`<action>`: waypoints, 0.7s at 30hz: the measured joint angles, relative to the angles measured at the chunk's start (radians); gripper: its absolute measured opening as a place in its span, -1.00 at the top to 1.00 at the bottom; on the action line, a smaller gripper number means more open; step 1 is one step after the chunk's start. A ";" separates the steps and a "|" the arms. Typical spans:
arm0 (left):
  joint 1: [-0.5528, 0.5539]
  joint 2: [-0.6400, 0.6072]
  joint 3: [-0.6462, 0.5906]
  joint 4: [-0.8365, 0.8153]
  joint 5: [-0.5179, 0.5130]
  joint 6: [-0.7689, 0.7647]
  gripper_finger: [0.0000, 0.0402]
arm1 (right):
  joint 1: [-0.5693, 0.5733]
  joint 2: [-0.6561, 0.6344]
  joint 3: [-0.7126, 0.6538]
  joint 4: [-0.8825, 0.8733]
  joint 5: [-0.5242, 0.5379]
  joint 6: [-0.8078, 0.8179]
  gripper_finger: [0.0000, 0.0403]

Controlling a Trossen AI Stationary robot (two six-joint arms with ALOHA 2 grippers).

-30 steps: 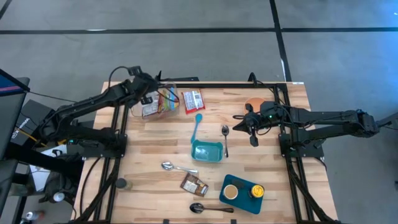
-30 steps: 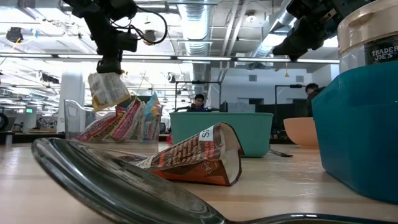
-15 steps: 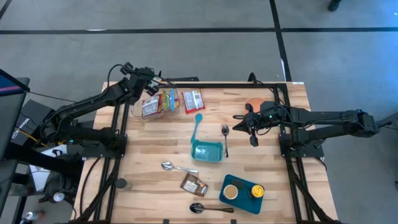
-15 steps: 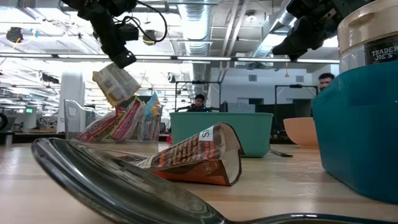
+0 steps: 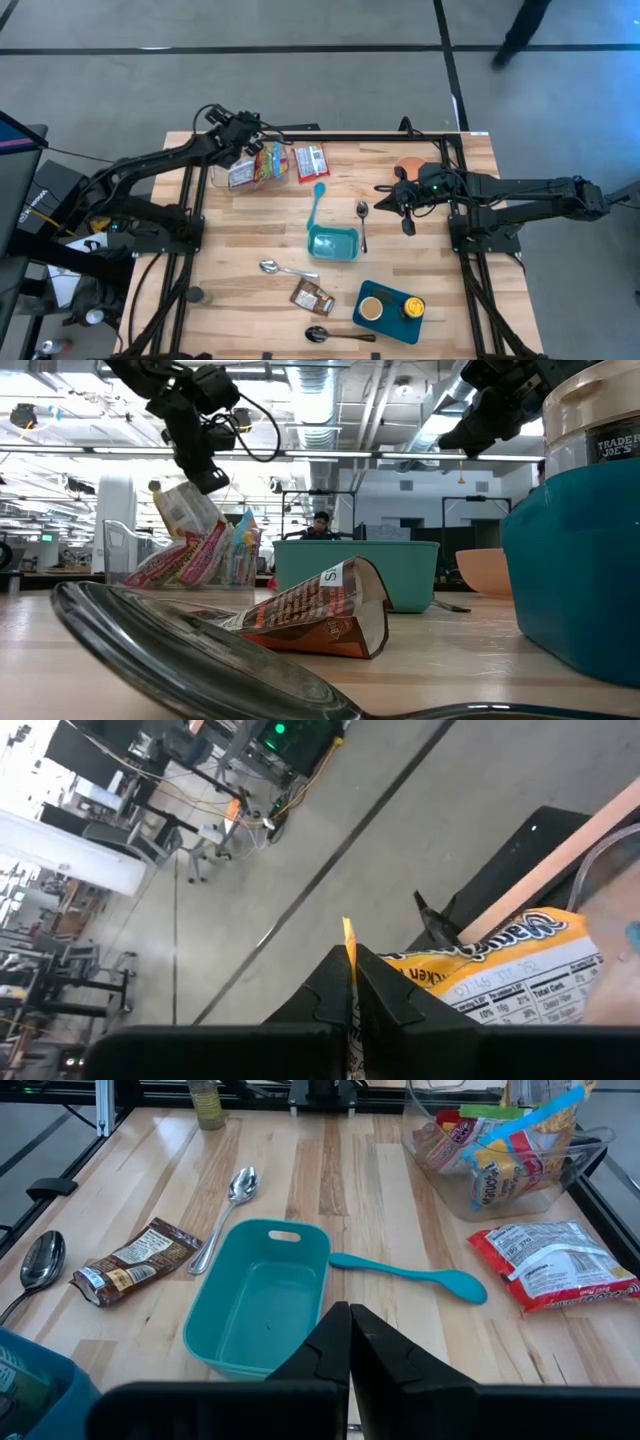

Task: Pick & Place Food Item
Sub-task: Put the yellow noodle pack into the transparent bin

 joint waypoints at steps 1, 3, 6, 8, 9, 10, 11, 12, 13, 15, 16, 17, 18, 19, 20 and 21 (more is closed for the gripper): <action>0.001 0.004 0.000 -0.001 -0.001 0.000 1.00 | 0.000 0.000 0.000 0.000 0.000 0.000 1.00; 0.004 0.011 0.000 0.003 -0.009 0.000 1.00 | 0.000 0.000 0.000 0.001 0.000 0.000 1.00; 0.005 0.022 0.000 0.004 -0.009 -0.003 1.00 | 0.000 0.002 0.000 0.002 0.000 0.000 1.00; 0.003 0.035 0.000 0.002 -0.008 -0.003 1.00 | 0.000 0.016 0.000 0.006 0.000 0.000 1.00; 0.003 0.042 0.000 0.001 -0.008 -0.004 1.00 | 0.000 0.023 0.000 0.006 0.000 0.000 1.00; 0.003 0.048 0.000 0.003 -0.008 -0.004 1.00 | 0.000 0.032 0.000 0.007 0.000 0.000 1.00; 0.003 0.052 0.000 0.000 -0.003 -0.004 1.00 | 0.000 0.046 0.000 0.016 0.000 -0.003 1.00; 0.003 0.058 0.000 -0.002 0.005 -0.004 1.00 | 0.000 0.063 0.000 0.021 0.000 -0.003 1.00; 0.003 0.062 0.000 -0.001 0.018 -0.005 1.00 | 0.000 0.080 0.000 0.020 0.000 -0.007 1.00; 0.003 0.063 0.000 -0.003 0.056 -0.005 1.00 | 0.000 0.118 0.000 0.037 0.000 -0.010 1.00; 0.003 0.063 0.000 0.001 0.072 -0.005 1.00 | 0.000 0.135 0.000 0.044 0.000 -0.010 1.00; 0.003 0.063 0.000 0.000 0.090 -0.005 1.00 | -0.001 0.151 0.000 0.046 0.000 -0.010 1.00; 0.003 0.063 0.000 -0.002 0.108 -0.005 1.00 | -0.002 0.164 0.000 0.053 0.000 -0.010 1.00; 0.003 0.063 0.000 -0.004 0.121 -0.006 1.00 | -0.002 0.174 0.000 0.065 0.000 -0.010 1.00; 0.003 0.063 0.000 -0.007 0.132 -0.005 1.00 | -0.002 0.180 0.000 0.071 0.000 -0.010 1.00; 0.003 0.063 0.000 -0.011 0.148 -0.005 1.00 | -0.003 0.182 0.000 0.071 0.000 -0.010 1.00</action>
